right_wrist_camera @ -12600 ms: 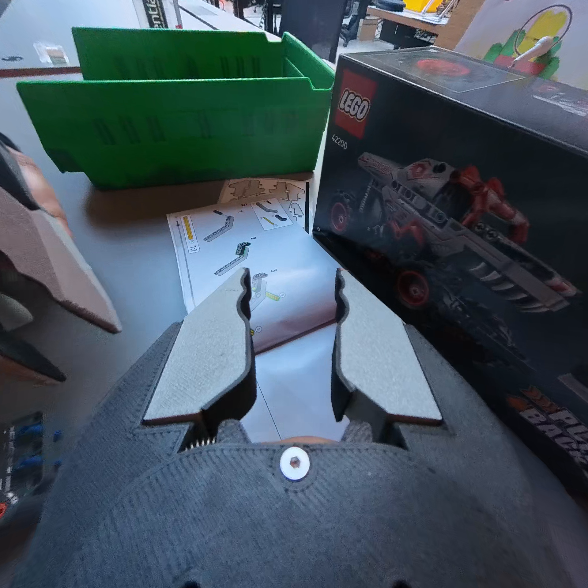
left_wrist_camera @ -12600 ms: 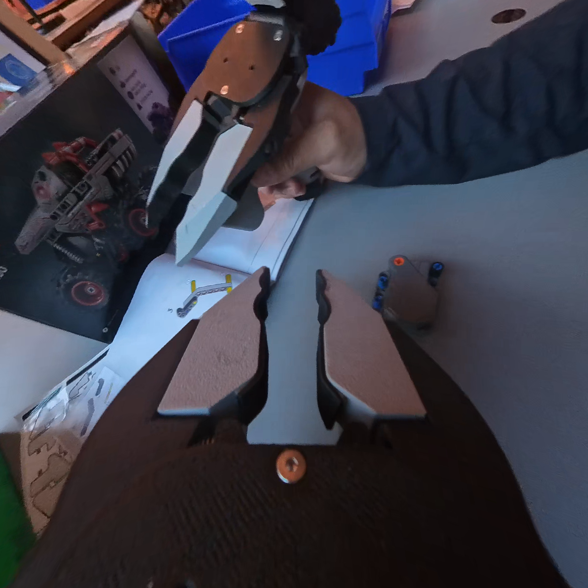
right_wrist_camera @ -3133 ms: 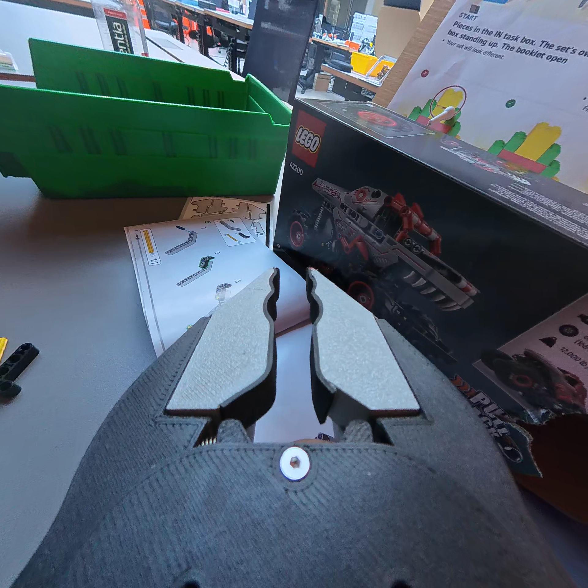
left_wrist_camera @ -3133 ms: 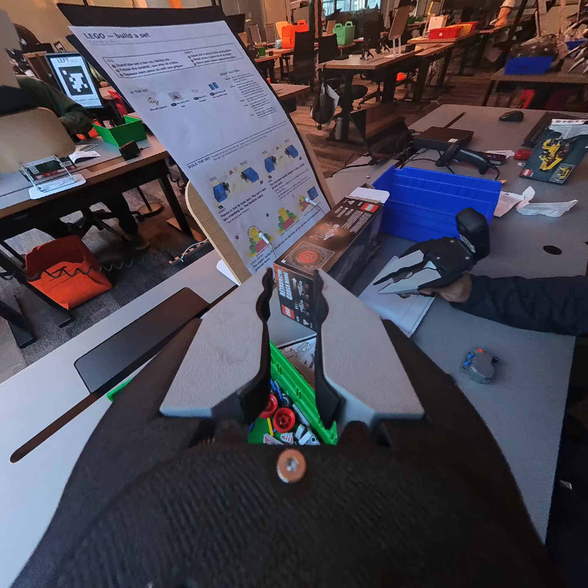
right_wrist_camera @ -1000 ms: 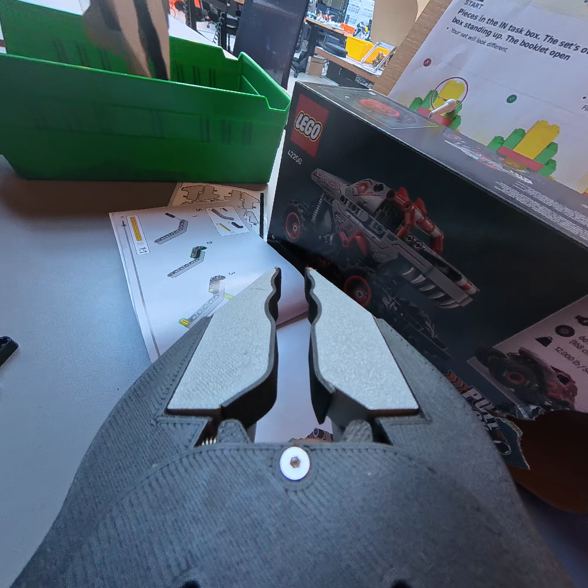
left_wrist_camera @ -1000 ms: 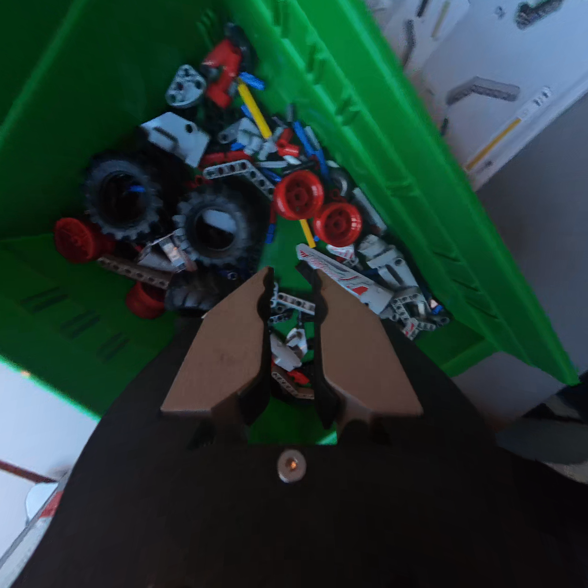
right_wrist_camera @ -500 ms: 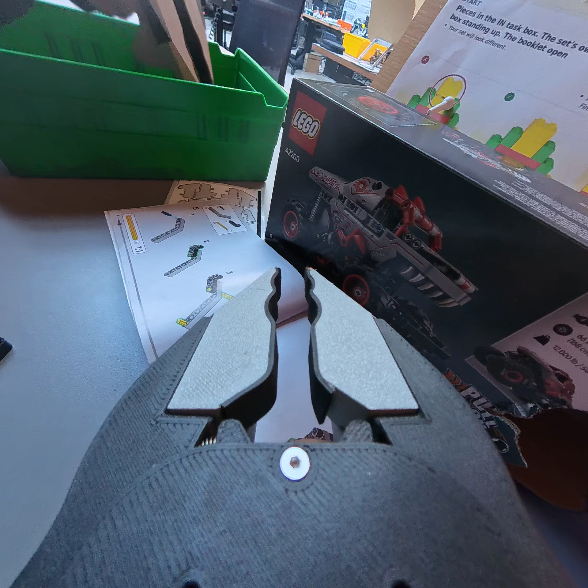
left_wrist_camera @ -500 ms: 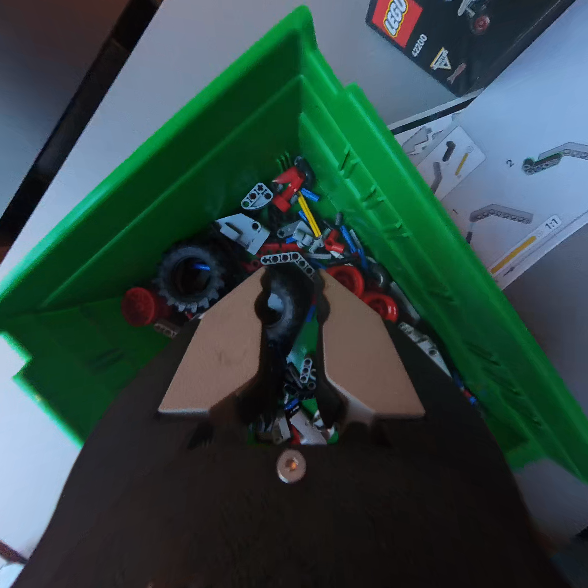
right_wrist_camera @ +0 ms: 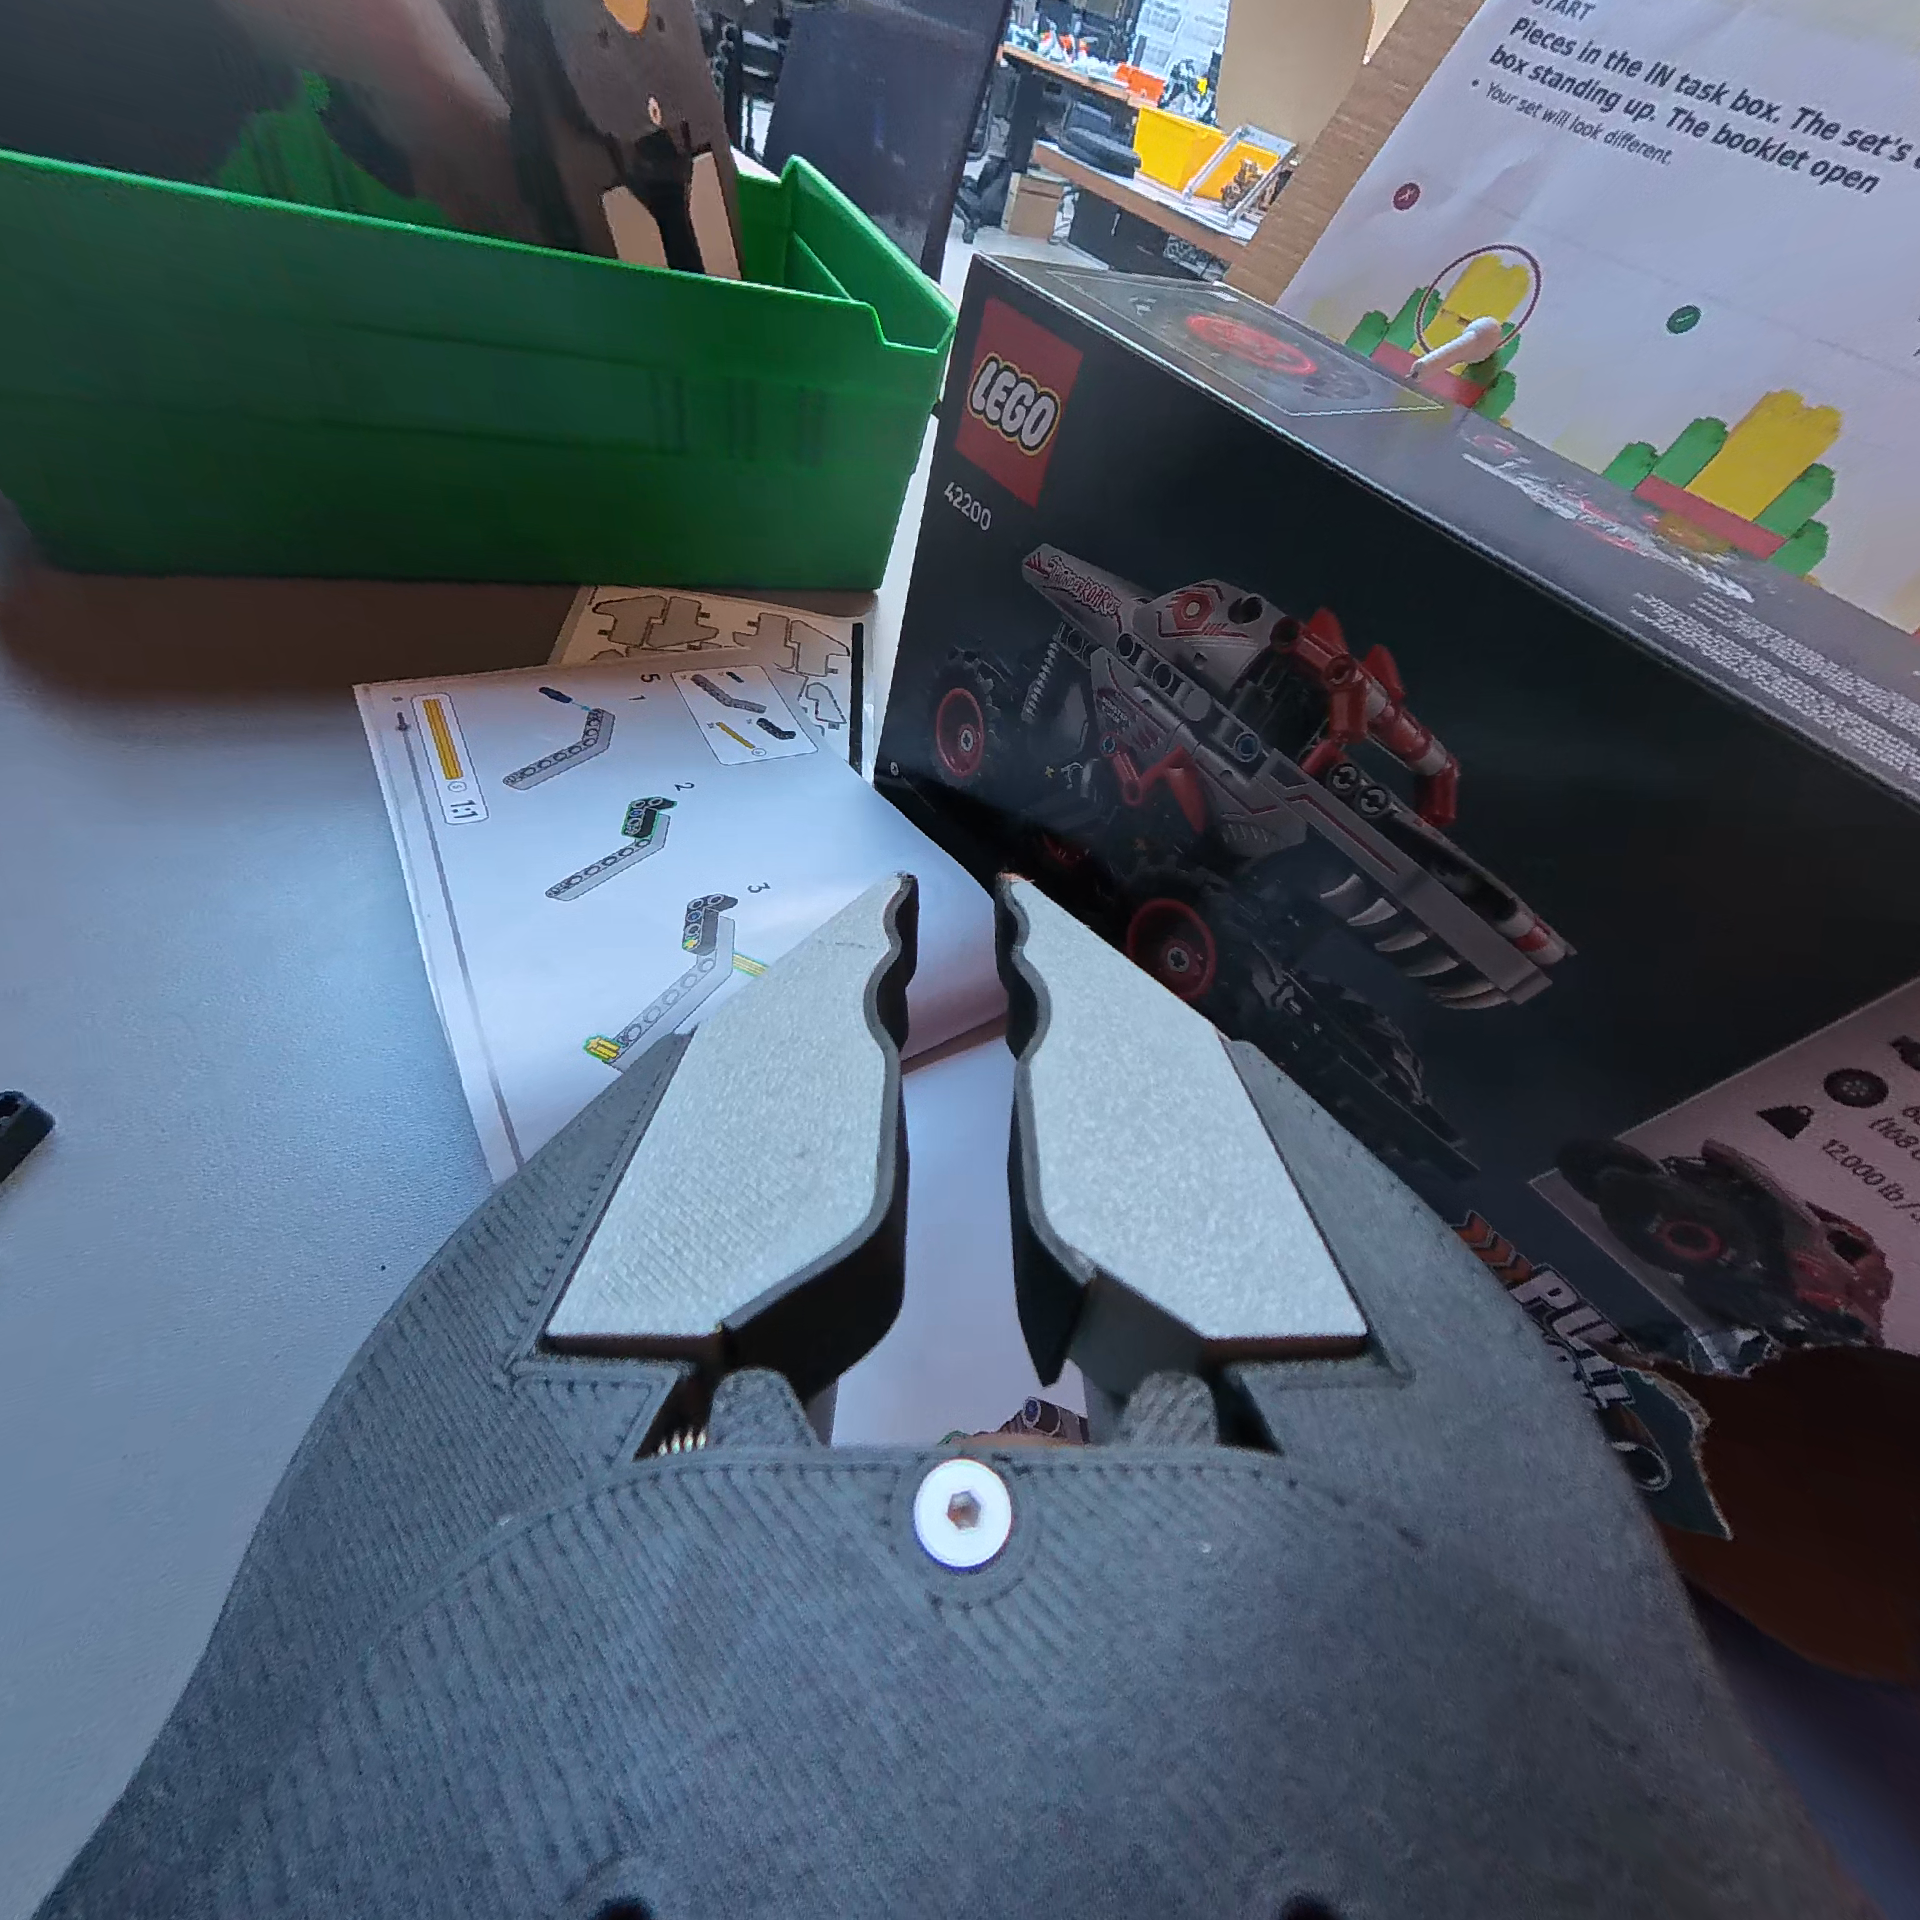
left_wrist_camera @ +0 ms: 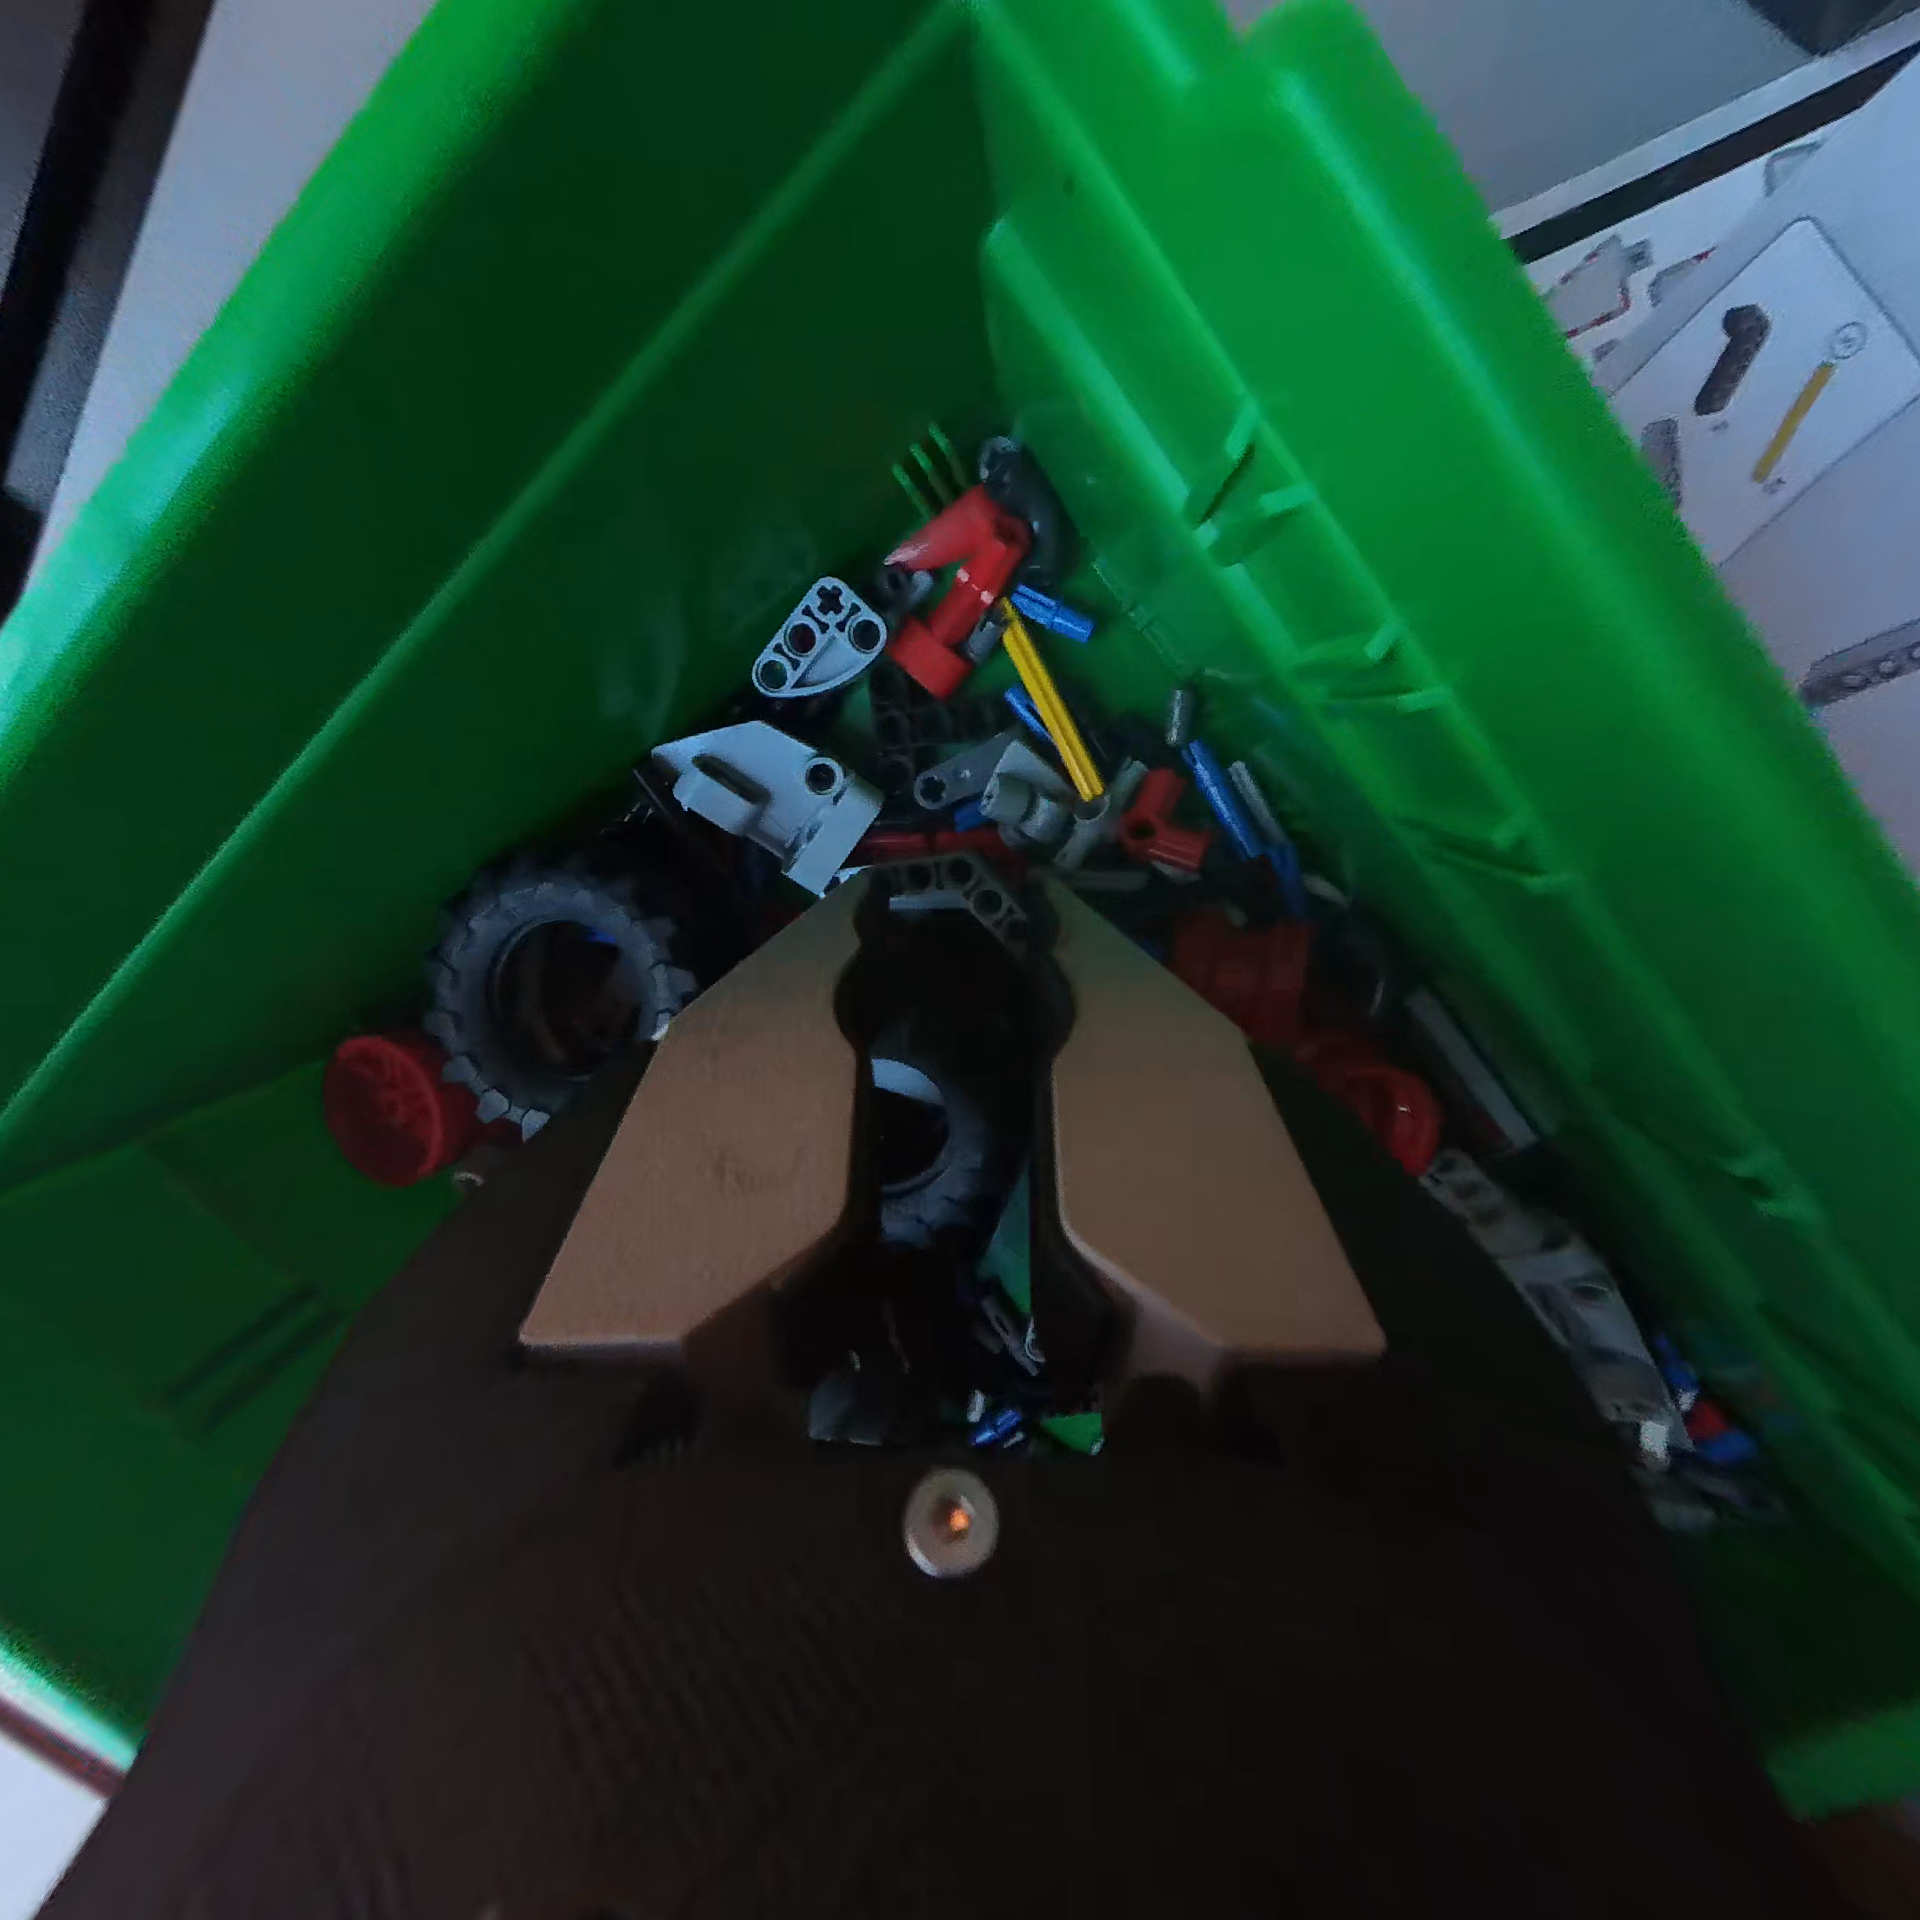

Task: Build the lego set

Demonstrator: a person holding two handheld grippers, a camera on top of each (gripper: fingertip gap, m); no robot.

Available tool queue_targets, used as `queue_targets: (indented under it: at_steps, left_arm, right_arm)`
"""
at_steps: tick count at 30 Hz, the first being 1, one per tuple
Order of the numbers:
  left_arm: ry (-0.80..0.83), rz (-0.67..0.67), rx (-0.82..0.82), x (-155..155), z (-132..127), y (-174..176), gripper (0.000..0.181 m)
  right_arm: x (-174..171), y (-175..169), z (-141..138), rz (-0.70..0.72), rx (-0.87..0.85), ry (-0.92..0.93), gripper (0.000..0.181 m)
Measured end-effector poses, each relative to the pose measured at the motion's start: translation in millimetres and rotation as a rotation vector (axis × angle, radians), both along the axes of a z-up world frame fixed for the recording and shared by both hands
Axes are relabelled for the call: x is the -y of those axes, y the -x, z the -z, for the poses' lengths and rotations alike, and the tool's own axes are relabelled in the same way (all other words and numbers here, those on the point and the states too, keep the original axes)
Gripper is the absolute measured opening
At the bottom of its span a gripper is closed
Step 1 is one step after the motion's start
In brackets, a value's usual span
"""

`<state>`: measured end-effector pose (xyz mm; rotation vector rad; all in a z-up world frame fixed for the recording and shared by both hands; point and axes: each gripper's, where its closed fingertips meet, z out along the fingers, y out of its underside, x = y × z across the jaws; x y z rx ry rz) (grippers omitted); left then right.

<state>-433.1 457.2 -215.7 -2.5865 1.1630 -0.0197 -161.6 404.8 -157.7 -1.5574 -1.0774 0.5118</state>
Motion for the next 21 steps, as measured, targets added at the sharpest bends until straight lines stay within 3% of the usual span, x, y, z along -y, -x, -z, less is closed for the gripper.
queue_targets:
  at_steps: [11,15,21]
  left_arm:
    - [0.064,-0.028,-0.002,12.7,-1.7,1.6,0.019]
    - [0.072,-0.037,0.032,15.4,-8.1,-0.4,0.007]
    - [0.137,-0.034,0.015,26.7,0.7,-2.0,0.017]
  right_arm:
    - [0.4,0.6,0.5,-0.003,0.003,-0.001,0.01]
    - [0.3,0.6,0.6,-0.001,0.005,-0.002,0.01]
    - [0.5,1.1,1.0,-0.004,0.006,-0.001,0.01]
